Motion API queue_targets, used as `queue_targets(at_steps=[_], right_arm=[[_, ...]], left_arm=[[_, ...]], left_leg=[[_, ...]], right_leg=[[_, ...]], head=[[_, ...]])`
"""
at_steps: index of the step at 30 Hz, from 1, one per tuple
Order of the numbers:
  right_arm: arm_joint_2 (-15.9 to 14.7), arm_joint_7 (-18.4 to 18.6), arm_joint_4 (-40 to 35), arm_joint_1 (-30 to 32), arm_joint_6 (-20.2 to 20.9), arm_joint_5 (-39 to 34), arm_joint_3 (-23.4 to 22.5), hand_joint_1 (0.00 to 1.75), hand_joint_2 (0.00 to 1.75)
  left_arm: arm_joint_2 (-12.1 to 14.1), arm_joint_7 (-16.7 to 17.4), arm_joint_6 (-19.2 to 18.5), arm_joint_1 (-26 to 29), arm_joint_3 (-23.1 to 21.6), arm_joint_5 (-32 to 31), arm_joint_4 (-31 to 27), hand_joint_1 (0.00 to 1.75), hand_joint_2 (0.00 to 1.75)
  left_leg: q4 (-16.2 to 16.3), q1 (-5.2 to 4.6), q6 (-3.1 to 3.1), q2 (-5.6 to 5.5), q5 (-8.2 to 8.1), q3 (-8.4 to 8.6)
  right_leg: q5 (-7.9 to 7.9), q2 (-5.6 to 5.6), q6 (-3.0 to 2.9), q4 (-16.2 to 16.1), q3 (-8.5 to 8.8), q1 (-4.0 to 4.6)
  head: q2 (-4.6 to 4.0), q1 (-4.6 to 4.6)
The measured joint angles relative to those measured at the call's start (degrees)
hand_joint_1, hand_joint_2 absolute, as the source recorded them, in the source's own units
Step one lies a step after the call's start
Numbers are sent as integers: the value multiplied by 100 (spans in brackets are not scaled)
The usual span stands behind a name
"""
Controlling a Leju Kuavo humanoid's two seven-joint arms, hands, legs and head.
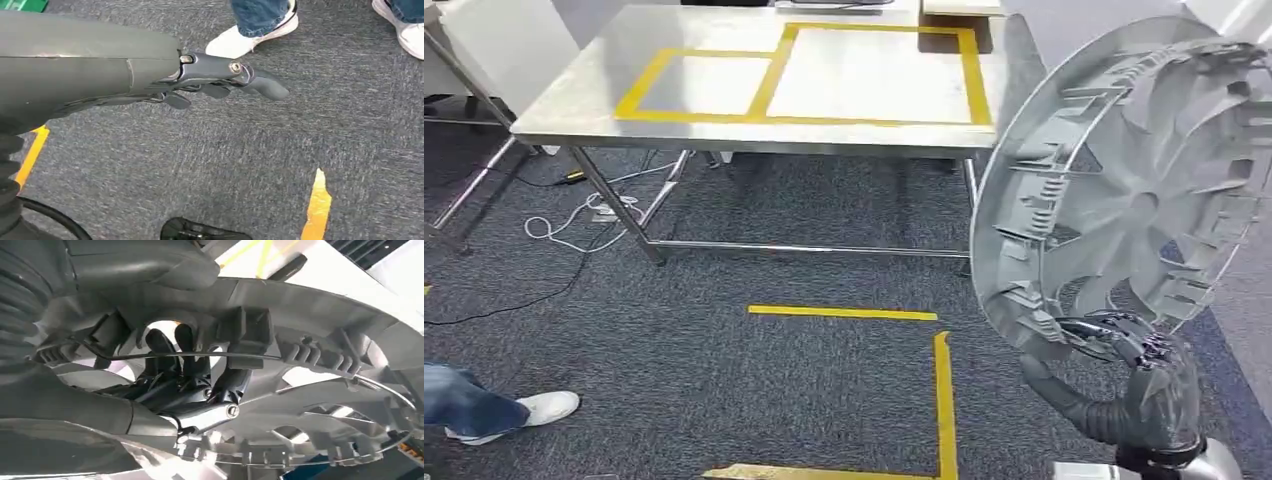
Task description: Take the parts from the cabinet and place them on the table.
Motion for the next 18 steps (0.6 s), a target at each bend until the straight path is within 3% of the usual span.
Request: queue_targets(at_steps=[3,5,8,9,10,11,13,14,15,18], right_arm=[[0,2,2,24,4,7,-22,175,175],[0,2,2,21,4,7,-24,175,175],[0,2,2,24,7,7,-24,175,175],[0,2,2,24,7,7,-24,175,175],[0,4,2,25,7,7,-24,175,175],[2,4,2,26,7,7,-24,175,175],[0,4,2,27,7,7,-24,175,175],[0,4,2,26,7,4,-24,175,175],[0,2,2,21,7,6,-24,175,175],[0,2,2,22,7,11,-24,175,175]], left_arm=[[2,-2,-2,1,2,-4,4,0,175],[24,-7,-2,-4,2,-4,7,0,175],[26,-7,-4,2,2,-13,13,0,175],[24,-7,-13,8,2,-13,17,0,175],[26,-7,-15,10,4,-13,22,0,175],[28,-7,-15,7,4,-13,22,0,175],[39,-7,-15,2,2,-13,22,0,175],[39,-7,-15,5,4,-13,22,0,175],[39,-7,-15,-5,4,-13,24,0,175],[39,-7,-15,11,4,-13,26,0,175]], left_leg=[[-23,19,-74,2,29,-6],[169,32,-160,12,-148,-66],[1452,74,-235,17,-778,-631],[1748,81,-246,17,-846,-763],[1750,91,-250,18,-757,-766],[1488,98,-245,18,-541,-648],[500,100,-209,22,-6,-196],[122,96,-179,26,54,-18],[11,72,-164,26,8,29],[22,52,-84,25,-23,-11]], right_leg=[[15,7,-72,29,-31,20],[43,-17,-140,-21,7,-25],[29,-41,-183,-15,11,-23],[27,-41,-183,-13,13,-23],[22,-39,-186,-12,24,-23],[16,-34,-184,-11,38,-23],[-10,-28,-161,-11,88,-24],[-24,-31,-140,-15,98,-25],[-42,-20,-109,22,76,18],[-24,-30,-14,-30,72,-2]], head=[[0,-7],[0,-29],[0,-36],[0,-40],[0,-36],[0,-38],[2,-40],[0,-36],[0,-36],[0,-27]])
